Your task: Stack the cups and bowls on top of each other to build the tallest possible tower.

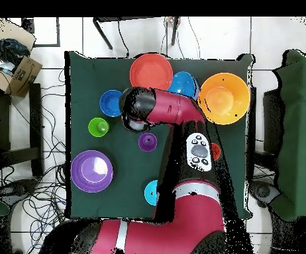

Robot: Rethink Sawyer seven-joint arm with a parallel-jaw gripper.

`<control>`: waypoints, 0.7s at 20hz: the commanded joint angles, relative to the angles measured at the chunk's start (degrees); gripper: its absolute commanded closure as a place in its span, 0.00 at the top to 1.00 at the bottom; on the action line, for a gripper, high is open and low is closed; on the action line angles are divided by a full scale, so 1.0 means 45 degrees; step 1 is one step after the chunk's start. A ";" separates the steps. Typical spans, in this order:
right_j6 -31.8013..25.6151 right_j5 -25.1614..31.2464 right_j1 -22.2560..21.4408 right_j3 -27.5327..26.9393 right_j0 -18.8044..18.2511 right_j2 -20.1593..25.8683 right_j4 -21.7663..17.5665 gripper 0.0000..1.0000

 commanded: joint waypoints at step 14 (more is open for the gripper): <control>-0.0615 0.0547 0.2886 -0.5141 -0.0060 -0.0336 -0.2365 1.00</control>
